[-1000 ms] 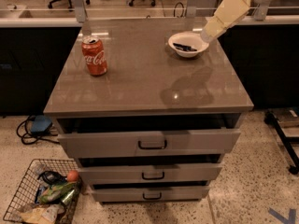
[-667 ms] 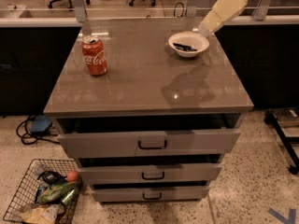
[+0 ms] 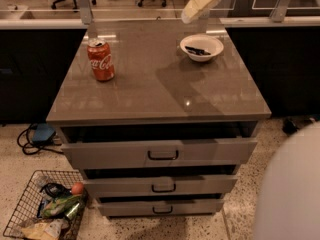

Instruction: Pick rxbar blueberry from paper bowl and place on counter

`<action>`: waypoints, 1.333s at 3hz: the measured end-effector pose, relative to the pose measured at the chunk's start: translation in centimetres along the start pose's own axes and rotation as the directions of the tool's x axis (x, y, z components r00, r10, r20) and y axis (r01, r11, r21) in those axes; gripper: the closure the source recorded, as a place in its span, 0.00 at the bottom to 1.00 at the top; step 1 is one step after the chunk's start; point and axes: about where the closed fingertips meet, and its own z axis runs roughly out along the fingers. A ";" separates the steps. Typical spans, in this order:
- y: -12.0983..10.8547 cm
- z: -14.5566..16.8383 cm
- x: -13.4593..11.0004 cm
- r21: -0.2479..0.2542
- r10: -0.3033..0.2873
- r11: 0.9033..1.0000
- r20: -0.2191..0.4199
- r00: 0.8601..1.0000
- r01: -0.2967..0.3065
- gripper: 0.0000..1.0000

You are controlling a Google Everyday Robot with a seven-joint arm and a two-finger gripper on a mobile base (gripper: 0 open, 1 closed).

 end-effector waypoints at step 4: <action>1.3 10.1 -3.0 0.111 0.433 0.901 -0.155 0.888 -0.420 0.00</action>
Offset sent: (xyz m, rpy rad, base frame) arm 0.0735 0.0421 -0.0589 0.0418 0.2898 -0.5049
